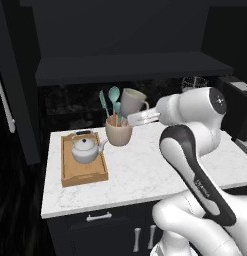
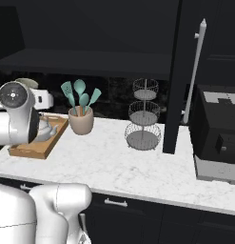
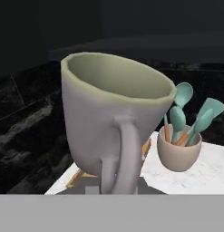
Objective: Pick the kettle from the counter and place it on the tray. Then pick the mug from the cabinet and place it on the tray. Then close the cabinet doors.
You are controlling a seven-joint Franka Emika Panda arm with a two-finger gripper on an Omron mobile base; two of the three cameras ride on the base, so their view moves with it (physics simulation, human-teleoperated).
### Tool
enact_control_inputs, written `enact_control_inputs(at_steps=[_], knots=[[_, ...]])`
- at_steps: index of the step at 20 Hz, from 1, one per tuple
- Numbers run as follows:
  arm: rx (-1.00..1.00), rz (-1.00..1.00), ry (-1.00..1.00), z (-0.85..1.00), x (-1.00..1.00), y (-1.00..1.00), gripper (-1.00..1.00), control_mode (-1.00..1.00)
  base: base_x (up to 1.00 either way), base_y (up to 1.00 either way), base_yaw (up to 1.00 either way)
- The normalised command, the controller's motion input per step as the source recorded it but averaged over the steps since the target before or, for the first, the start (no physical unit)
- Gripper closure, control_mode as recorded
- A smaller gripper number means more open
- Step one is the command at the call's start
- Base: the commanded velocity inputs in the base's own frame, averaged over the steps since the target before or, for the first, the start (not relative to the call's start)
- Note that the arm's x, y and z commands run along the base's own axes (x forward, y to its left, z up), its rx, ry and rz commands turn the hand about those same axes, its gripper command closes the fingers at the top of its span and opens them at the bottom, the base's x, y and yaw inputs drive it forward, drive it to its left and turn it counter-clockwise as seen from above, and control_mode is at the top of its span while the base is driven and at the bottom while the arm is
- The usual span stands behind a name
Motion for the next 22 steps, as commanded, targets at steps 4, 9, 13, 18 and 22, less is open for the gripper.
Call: enact_control_inputs(at_steps=[4,9,13,18,22], knots=[[-0.2,0.66,0.08,-0.38,-0.28,0.0,1.0,-1.0,0.0,0.0,0.0],[-0.05,0.51,0.02,-0.32,-0.08,0.19,1.0,-1.0,0.0,0.0,0.0],[-0.01,0.05,0.02,-0.01,0.0,0.03,1.0,-1.0,0.0,0.0,0.0],[-0.06,0.0,0.0,-0.57,0.16,0.18,1.0,-1.0,0.0,0.0,0.0],[-0.03,0.01,0.0,-0.9,0.28,0.43,1.0,-1.0,0.0,0.0,0.0]])
